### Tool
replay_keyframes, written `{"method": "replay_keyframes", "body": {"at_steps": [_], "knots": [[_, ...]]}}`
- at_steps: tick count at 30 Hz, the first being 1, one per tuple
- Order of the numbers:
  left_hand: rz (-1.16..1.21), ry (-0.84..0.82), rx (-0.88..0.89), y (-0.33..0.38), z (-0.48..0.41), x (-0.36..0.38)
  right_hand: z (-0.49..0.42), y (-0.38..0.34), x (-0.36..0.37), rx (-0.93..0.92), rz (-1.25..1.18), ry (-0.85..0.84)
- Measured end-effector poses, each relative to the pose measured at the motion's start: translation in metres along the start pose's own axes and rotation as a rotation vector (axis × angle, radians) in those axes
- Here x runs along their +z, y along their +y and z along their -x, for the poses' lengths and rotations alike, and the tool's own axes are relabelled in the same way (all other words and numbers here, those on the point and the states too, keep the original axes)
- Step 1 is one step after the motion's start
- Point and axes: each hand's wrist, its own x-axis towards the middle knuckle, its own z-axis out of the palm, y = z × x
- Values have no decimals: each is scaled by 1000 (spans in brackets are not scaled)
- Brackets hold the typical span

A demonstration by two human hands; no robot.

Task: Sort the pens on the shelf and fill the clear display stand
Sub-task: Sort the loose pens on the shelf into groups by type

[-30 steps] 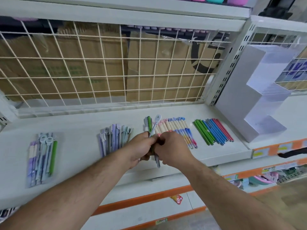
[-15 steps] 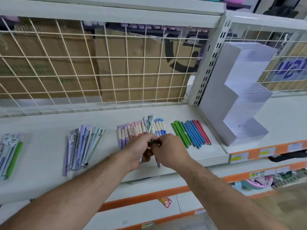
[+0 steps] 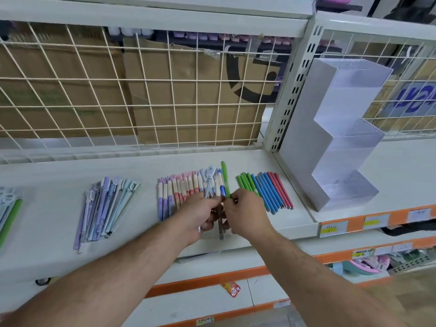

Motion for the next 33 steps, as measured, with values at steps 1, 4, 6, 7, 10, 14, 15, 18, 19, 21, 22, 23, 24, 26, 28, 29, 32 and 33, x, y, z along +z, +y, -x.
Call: {"method": "replay_keyframes", "body": {"at_steps": [1,4,6,7,10,14,15,18,19,21,22,23,24,26,28,29,32,33], "knots": [[9,15,-9,1,-2,-1,-3,4,-2,17,-6,21],[12,57,-37,3,-7,-7,-16,20,-14,64,138,117],[15,59,-33,4,-8,-10,-27,32,-23,111,236,176],[20,57,-31,4,-9,-12,-31,37,-26,131,270,192],[20,56,-40,1,-12,-14,-40,50,-27,149,300,225],[30,49,-39,0,-15,-16,-44,54,-25,141,240,304],[34,47,-40,1,-15,-17,-44,55,-24,145,262,311],[43,43,-45,4,-15,-17,-45,58,-24,135,376,291],[45,41,-48,4,-15,-17,-45,57,-24,132,407,274],[46,39,-53,6,-14,-18,-45,56,-24,126,454,235],[44,39,-57,6,-14,-18,-45,55,-23,117,475,223],[43,38,-60,6,-13,-18,-45,55,-23,103,492,219],[43,34,-62,7,-13,-19,-44,55,-22,88,506,221],[43,31,-64,8,-13,-20,-43,55,-21,66,515,230],[41,32,-66,8,-12,-21,-44,55,-20,35,495,247],[40,31,-66,8,-13,-22,-44,54,-18,6,486,253],[35,34,-65,9,-12,-25,-43,49,-9,-117,517,226],[31,36,-65,9,-12,-27,-43,47,-5,-133,539,200]]}}
